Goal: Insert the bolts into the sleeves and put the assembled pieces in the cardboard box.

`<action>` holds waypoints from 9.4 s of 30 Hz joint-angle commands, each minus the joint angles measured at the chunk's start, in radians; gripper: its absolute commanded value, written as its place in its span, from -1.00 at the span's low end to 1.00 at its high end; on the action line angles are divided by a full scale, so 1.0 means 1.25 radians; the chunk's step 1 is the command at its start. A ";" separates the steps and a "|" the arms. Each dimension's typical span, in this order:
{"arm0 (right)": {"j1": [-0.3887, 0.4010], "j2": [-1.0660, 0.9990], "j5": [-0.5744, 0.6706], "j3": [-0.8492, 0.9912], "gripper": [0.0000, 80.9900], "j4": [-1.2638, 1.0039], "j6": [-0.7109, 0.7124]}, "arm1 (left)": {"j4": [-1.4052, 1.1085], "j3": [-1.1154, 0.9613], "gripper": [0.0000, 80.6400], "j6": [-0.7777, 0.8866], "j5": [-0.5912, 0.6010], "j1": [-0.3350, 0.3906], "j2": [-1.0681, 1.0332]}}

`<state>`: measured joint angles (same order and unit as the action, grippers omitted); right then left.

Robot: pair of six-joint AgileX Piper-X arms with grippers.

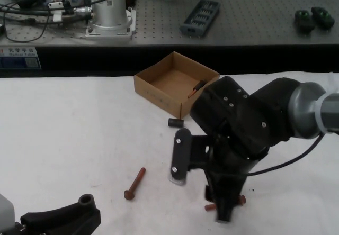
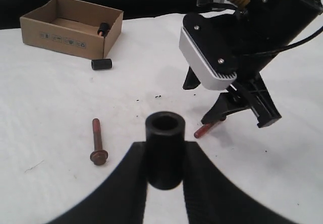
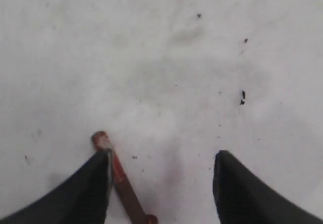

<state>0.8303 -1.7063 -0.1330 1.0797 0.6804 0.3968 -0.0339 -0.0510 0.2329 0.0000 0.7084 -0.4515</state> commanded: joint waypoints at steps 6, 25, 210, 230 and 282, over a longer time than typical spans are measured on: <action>-0.002 0.061 0.117 0.023 -0.11 -0.052 -0.605 | -0.017 -0.003 -0.98 -0.006 0.004 0.004 0.009; -0.002 0.068 -0.120 -0.136 -0.11 -0.106 -1.567 | -0.017 -0.003 -0.98 0.025 0.009 0.004 0.009; -0.087 0.346 0.551 -0.611 -0.86 -1.221 -0.305 | -0.853 -0.238 -0.98 -0.130 0.661 -0.090 -0.960; -0.087 0.346 0.570 -0.611 -0.86 -1.195 -0.324 | -0.875 -0.238 -0.98 -0.102 0.705 -0.092 -0.960; -0.087 0.318 0.606 -0.605 -0.86 -1.351 -0.416 | -0.841 -0.238 -0.98 -0.157 0.671 -0.092 -0.960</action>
<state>0.7241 -1.3087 0.6036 0.3151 -0.9738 -0.0957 -1.0797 -0.3389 0.0623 0.8552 0.5968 -1.6565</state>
